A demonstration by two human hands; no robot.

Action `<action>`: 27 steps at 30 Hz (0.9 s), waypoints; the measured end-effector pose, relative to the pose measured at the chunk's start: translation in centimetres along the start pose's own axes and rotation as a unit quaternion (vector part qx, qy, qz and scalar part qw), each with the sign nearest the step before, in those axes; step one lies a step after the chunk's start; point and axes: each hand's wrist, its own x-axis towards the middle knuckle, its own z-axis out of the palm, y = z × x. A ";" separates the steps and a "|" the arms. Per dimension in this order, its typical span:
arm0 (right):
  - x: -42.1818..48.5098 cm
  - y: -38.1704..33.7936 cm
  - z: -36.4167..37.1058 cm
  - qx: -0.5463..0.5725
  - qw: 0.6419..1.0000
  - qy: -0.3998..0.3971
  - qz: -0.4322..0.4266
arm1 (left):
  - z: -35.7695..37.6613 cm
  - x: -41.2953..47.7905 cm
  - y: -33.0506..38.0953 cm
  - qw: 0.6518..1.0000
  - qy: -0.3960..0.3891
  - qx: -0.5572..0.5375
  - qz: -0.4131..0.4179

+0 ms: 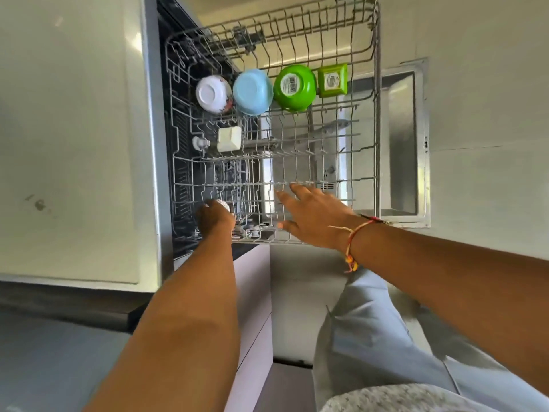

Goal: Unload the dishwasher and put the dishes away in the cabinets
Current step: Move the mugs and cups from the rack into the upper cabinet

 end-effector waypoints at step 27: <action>-10.2 -2.2 -4.3 -0.021 0.990 0.111 -0.079 | -7.6 -23.7 2.5 0.910 0.126 -0.380 0.111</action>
